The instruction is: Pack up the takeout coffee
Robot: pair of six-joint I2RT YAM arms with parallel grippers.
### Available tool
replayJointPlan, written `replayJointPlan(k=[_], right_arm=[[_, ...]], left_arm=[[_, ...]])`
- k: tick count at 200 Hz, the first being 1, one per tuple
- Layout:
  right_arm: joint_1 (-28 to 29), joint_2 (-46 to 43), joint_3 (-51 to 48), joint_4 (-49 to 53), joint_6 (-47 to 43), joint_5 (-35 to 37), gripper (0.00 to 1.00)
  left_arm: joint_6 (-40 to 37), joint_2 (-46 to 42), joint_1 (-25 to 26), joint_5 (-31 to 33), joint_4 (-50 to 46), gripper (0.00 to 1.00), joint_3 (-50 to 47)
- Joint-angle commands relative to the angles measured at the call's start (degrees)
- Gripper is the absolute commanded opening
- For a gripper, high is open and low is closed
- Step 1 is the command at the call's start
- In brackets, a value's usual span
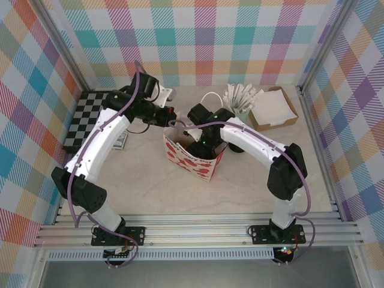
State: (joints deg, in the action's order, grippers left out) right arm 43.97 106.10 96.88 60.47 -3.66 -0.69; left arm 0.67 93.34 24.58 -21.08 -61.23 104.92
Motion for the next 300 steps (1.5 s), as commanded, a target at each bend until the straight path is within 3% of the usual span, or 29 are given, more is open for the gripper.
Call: replayJointPlan(k=[1, 64, 171, 184, 210, 229, 242, 258, 276, 300], right_arm=[[0.2, -4.7, 1.9, -3.3, -0.5, -1.0, 1.0], [0.2, -8.7, 2.9, -6.1, -1.4, -1.9, 1.0], [0.3, -23.2, 4.4, -20.5, 15.1, 1.2, 1.0], [0.3, -27.0, 2.0, -23.8, 17.5, 4.2, 1.0], [-0.2, -33.8, -3.8, -25.0, 23.3, 18.1, 1.0], [-4.5, -36.2, -5.7, -20.7, 28.9, 19.6, 1.0], [-10.1, -36.3, -6.7, -17.5, 31.3, 15.0, 1.0], [-17.0, -36.1, -9.1, -16.7, 30.7, 7.7, 1.0], [-20.7, -34.3, -10.5, -17.1, 25.3, 7.8, 1.0], [-28.0, -28.9, -8.6, -15.4, 21.8, 6.0, 0.93]], left_arm=[[0.6, -1.0, 0.6, 1.5, -1.4, 0.0, 1.8], [0.8, -1.2, 0.7, 3.0, -1.6, 0.0, 0.9], [7.6, -4.9, 0.7, 7.6, 3.8, 0.0, -5.9], [10.1, -6.1, 0.7, 9.0, 5.1, 0.0, -7.7], [16.6, -9.5, 1.1, 13.7, 7.1, 0.0, -11.4], [22.8, -12.9, 1.7, 17.5, 10.1, 0.0, -15.4], [27.2, -15.2, 2.3, 19.4, 12.9, 0.0, -18.6], [32.9, -17.6, 3.0, 22.4, 15.9, 0.0, -22.3], [39.5, -19.4, 4.2, 24.5, 19.0, 0.0, -25.8], [45.8, -20.0, 6.3, 26.3, 20.3, 0.0, -27.3]])
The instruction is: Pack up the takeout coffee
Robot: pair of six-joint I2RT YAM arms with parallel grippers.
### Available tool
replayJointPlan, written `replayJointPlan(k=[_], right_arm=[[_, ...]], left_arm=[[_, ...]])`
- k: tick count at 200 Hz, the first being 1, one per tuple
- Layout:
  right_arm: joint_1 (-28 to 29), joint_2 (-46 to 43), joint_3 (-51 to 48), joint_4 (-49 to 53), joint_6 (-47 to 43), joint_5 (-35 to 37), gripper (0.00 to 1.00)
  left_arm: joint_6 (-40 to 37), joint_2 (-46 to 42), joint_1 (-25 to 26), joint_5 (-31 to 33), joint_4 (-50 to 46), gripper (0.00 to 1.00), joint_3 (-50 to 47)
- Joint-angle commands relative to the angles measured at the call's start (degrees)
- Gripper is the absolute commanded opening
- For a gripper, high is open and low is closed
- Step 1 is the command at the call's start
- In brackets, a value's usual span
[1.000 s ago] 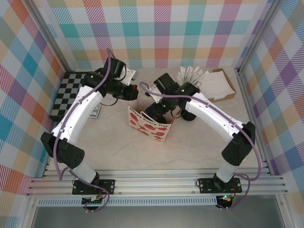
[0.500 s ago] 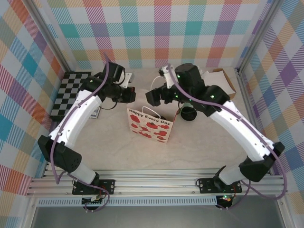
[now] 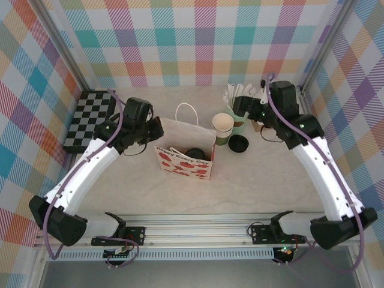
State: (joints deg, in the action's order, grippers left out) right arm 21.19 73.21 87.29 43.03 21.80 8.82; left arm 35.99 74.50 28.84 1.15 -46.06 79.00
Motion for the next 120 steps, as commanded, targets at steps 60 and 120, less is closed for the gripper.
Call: replayJointPlan(k=[60, 120], right_arm=[[-16.7, 13.7, 3.2, -2.4, -4.9, -11.0, 0.78], [-17.7, 19.7, 5.7, -10.2, -7.4, -18.8, 0.69]], left_arm=[[22.8, -0.4, 4.5, 7.0, 5.9, 0.0, -1.4], [20.4, 1.5, 4.5, 8.7, 1.0, 0.06, 1.0]])
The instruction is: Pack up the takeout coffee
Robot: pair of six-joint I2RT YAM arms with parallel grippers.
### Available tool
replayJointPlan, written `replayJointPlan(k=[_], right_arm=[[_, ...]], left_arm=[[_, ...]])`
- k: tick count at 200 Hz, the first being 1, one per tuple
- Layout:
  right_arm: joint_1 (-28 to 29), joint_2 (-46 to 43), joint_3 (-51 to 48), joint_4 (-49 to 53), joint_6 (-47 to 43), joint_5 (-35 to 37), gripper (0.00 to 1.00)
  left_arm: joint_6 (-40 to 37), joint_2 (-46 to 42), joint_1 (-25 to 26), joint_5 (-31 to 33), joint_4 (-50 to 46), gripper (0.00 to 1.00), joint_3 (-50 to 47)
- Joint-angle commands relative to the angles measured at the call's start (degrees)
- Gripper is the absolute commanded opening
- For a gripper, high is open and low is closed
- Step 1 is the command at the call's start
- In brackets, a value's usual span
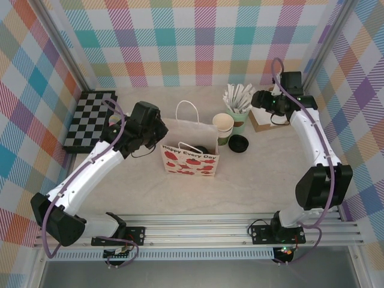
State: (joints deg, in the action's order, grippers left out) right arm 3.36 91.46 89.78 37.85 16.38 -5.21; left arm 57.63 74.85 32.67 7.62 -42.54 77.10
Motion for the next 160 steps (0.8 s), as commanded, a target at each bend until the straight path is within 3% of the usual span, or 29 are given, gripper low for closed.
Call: replayJointPlan(k=[1, 13, 35, 61, 80, 105, 128, 160], right_arm=[[0.2, 1.5, 3.3, -5.1, -2.0, -4.8, 0.69], [0.1, 2.6, 4.1, -5.7, -2.1, -4.5, 0.66], [0.2, 4.8, 5.7, -5.6, -1.6, -2.2, 0.59], [0.1, 5.7, 5.0, -7.3, -1.2, -0.8, 0.52], [0.1, 6.1, 4.7, -7.9, -1.5, 0.3, 0.46], [0.2, 4.4, 1.1, -13.2, -1.0, 0.2, 0.42], [0.2, 5.1, 1.9, -13.1, -1.3, 0.5, 0.38], [0.2, 5.7, 2.0, -13.4, -1.1, 1.4, 0.23]], left_arm=[[-1.4, 1.1, 0.6, 2.2, -2.5, 0.06, 2.9], [-2.3, 1.3, 0.3, 2.0, -3.0, 0.19, 2.9], [-4.4, 1.6, -0.6, 0.3, -3.9, 0.27, 3.2], [-7.3, 1.2, -1.2, -1.0, -4.6, 0.44, 4.2], [-8.6, 0.5, -1.3, -0.3, -5.5, 0.66, 4.7], [-13.4, -0.3, -1.6, -1.5, -5.0, 0.87, 5.0], [-16.2, -1.2, -1.6, -2.9, -4.4, 0.95, 4.7], [-18.2, -2.1, -1.7, -2.2, -4.7, 0.99, 4.5]])
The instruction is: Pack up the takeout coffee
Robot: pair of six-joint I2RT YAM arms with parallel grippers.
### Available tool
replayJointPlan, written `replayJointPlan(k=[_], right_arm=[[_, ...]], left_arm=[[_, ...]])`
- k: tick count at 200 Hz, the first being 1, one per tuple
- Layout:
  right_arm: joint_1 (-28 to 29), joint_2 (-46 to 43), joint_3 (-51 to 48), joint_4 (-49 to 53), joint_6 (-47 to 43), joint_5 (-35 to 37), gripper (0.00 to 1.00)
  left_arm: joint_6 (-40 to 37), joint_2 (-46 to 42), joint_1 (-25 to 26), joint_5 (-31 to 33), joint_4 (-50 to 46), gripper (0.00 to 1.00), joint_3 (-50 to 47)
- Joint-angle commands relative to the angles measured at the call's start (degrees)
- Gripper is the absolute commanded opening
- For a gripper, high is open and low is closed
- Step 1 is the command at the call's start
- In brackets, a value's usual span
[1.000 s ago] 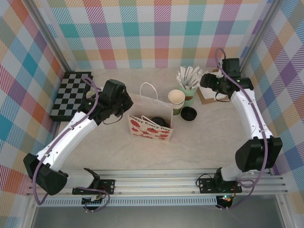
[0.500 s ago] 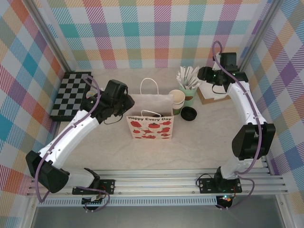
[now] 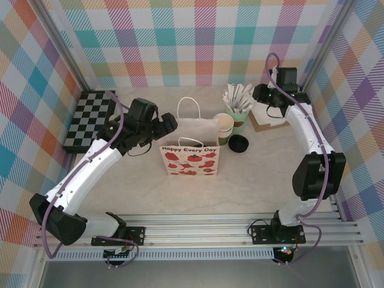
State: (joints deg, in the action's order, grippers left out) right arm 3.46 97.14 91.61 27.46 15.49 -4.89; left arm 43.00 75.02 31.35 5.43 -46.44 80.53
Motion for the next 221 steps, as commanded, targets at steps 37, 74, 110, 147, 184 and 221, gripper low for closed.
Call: replayJointPlan(k=[37, 74, 110, 147, 184, 221], right_arm=[[0.1, -1.3, -0.8, -3.5, -2.2, 2.0, 0.13], [0.2, -3.5, 0.6, -1.6, -4.5, 2.6, 0.06], [0.1, -6.8, 1.7, 0.4, -5.6, 0.6, 0.05], [0.1, -11.2, 1.9, 2.9, -6.9, -1.3, 0.08], [0.1, -14.8, 2.5, 5.5, -7.8, -1.2, 0.01], [0.4, -24.6, 3.0, 9.2, -3.8, -8.6, 0.0]], left_arm=[[-6.3, -3.6, -0.5, -2.8, 0.7, 1.0, 0.4], [-7.4, -4.7, -0.5, -2.2, 0.3, 1.0, 0.1], [-8.8, -5.2, -0.6, -3.7, 0.2, 1.0, -0.2], [-10.9, -6.1, -0.4, -9.0, 2.8, 1.0, -1.8], [-11.0, -7.4, -0.4, -7.6, 3.2, 1.0, -3.1], [-13.1, -8.4, -0.4, -2.7, 1.7, 1.0, -3.6]])
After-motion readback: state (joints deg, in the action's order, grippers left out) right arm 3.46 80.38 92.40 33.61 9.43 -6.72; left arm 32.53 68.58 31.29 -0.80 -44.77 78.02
